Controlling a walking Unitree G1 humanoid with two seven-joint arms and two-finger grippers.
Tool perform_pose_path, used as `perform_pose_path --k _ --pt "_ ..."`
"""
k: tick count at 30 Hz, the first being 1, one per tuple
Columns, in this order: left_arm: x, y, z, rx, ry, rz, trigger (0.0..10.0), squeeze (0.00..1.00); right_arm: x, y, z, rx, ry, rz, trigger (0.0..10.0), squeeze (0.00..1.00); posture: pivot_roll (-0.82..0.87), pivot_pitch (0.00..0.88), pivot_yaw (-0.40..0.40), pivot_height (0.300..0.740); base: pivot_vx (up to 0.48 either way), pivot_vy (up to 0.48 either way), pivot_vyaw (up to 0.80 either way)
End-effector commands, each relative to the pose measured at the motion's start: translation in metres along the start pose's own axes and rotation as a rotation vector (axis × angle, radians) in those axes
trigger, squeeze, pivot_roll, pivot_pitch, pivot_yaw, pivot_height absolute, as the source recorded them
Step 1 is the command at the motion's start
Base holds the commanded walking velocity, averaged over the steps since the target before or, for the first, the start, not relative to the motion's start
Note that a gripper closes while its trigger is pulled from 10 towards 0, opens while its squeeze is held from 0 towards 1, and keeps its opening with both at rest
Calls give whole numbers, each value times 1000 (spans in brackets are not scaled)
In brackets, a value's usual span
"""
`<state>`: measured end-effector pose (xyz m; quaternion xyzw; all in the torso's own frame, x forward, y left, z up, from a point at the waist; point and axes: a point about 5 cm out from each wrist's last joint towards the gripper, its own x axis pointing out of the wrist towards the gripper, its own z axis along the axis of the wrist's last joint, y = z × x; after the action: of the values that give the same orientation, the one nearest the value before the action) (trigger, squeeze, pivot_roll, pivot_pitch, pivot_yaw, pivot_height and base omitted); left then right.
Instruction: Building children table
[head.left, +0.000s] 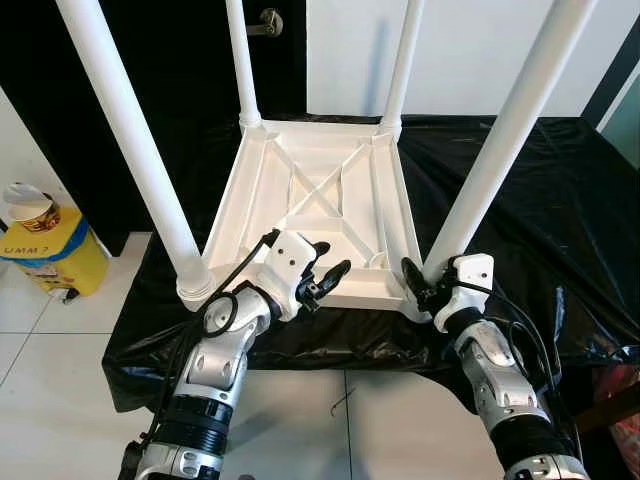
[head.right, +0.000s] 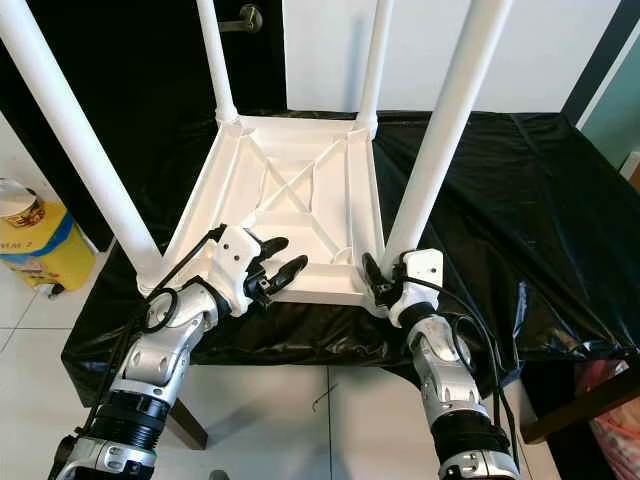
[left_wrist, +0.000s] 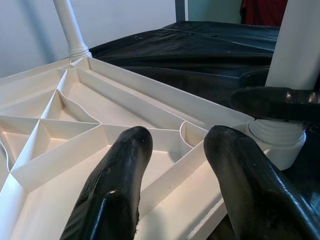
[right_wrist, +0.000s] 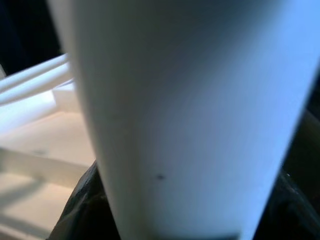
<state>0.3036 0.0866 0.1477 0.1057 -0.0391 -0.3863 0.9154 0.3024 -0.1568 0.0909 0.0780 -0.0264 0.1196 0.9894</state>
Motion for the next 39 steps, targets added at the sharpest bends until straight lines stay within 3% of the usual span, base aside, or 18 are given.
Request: perform_pose_path --k 1,2,3,5,6,7,8,9,13,27,29,32,36,37,38,39 --pt "-1 1 -1 -6 -2 66 10000 0 -6 1 -18 124 84 -41 10000 0 23 0 -51 740 0 0 0" --pt "-2 1 -1 -7 -3 67 10000 0 -6 4 -21 240 95 -71 10000 0 24 0 -54 740 0 0 0" --pt "-2 1 -1 -7 -3 67 10000 0 -6 4 -21 240 95 -71 10000 0 24 0 -54 740 0 0 0" --pt "-2 1 -2 -9 -2 68 10000 0 -6 10 -25 497 108 -110 10000 0 25 0 -55 740 0 0 0" --pt "-2 1 -2 -9 -2 68 10000 0 -6 10 -25 497 108 -110 10000 0 25 0 -55 740 0 0 0" --pt "-2 1 -2 -10 -2 69 10000 0 -5 13 -25 641 100 -125 10000 0 24 0 -55 740 0 0 0" --pt "-2 1 -2 -10 -2 69 10000 0 -5 13 -25 641 100 -125 10000 0 24 0 -55 740 0 0 0" --pt "-2 1 -2 -10 -3 69 10000 0 -4 15 -24 738 87 -130 10000 0 24 0 -54 740 0 0 0" --pt "-2 0 -2 -10 -3 70 10000 0 -1 17 -21 845 72 -118 10000 0 23 0 -53 740 0 0 0" --pt "-2 0 -2 -14 -5 74 10000 0 -1 18 -9 796 84 -52 10000 0 24 0 -57 740 0 0 0" --pt "-2 0 -2 -14 -5 76 10000 0 0 17 -5 712 80 -35 10000 0 26 0 -57 740 0 0 0" --pt "-3 1 -2 -13 -6 80 10000 0 4 12 9 488 36 -17 10000 0 26 0 -54 740 0 0 0" --pt "-3 1 -2 -13 -5 80 10000 0 6 10 16 397 18 -3 10000 0 24 0 -52 740 0 0 0" --pt "-4 1 -2 -13 -5 79 10000 0 6 10 18 347 10 7 10000 82 23 0 -51 740 0 0 0" --pt "-4 1 -2 -13 -5 79 10000 0 6 10 18 347 10 7 10000 82 23 0 -51 740 0 0 0" --pt "-4 1 -2 -14 -4 79 10000 0 6 9 21 298 2 16 10000 1000 23 0 -50 740 0 0 0"
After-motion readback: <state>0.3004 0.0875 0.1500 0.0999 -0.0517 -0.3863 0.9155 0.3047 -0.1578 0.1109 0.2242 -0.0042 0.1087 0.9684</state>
